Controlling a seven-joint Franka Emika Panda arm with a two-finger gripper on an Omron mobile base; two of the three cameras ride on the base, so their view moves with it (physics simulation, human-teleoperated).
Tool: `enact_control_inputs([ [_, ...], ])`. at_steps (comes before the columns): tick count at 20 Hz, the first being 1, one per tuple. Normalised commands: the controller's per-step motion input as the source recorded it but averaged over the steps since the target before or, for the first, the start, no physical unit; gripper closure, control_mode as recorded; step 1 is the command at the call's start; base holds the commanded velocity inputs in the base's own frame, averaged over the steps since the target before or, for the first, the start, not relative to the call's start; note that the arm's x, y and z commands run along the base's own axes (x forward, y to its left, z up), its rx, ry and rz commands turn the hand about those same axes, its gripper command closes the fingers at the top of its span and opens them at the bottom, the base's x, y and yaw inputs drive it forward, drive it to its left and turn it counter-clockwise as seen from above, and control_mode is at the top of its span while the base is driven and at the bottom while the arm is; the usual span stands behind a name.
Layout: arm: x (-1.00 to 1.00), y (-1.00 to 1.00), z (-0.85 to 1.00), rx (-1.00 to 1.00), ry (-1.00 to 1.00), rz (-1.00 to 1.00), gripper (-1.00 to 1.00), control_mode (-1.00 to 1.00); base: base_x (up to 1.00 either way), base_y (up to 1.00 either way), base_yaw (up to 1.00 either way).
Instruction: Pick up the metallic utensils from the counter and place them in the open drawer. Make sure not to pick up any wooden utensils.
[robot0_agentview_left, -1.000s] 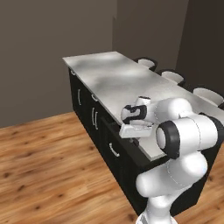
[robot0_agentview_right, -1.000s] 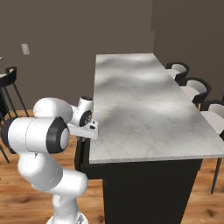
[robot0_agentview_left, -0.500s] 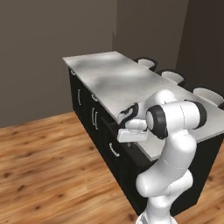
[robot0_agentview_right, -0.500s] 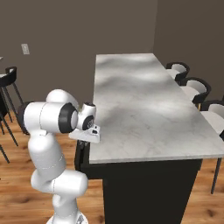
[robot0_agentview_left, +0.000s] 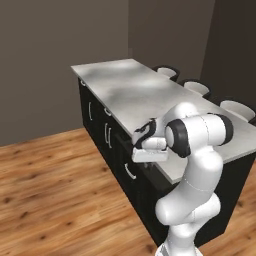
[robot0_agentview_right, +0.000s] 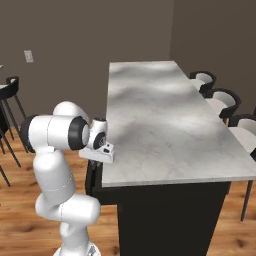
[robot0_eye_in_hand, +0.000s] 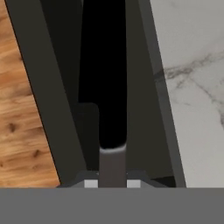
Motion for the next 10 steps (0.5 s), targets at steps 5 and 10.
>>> enact_control_inputs([
  [5,-0.05,0.21,-0.96,-0.01,0.00,0.15,1.00,-1.00,0.00,0.00,0.00],
  [10,-0.19,0.45,-1.00,0.00,0.00,0.15,1.00,-1.00,0.00,0.00,0.00],
])
